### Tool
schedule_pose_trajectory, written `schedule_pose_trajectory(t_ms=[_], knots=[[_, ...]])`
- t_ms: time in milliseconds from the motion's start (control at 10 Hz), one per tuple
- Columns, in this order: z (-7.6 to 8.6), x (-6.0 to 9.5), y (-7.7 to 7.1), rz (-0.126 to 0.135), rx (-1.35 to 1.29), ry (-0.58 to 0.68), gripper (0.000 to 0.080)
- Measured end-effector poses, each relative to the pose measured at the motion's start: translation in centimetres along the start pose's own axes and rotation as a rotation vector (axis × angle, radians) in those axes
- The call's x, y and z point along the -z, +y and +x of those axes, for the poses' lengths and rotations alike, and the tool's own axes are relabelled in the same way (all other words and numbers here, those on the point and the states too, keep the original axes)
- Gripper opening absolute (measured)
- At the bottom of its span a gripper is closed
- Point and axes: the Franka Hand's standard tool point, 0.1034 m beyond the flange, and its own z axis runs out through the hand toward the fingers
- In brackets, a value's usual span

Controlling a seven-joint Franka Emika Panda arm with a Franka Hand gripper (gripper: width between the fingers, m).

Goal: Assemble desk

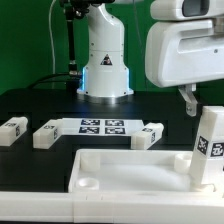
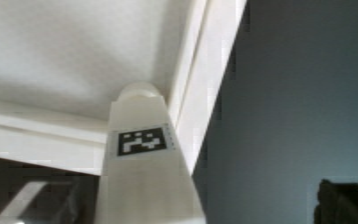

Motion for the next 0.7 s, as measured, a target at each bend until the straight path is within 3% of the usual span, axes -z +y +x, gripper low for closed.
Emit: schedule_pose_trajectory(t_ms=[100,700], knots=[[0.33,0.12,0.22,-0.013,0.019,0.017,0.0649],[0.68,0.02,0.78,-0.022,0.05,0.024,0.0649]])
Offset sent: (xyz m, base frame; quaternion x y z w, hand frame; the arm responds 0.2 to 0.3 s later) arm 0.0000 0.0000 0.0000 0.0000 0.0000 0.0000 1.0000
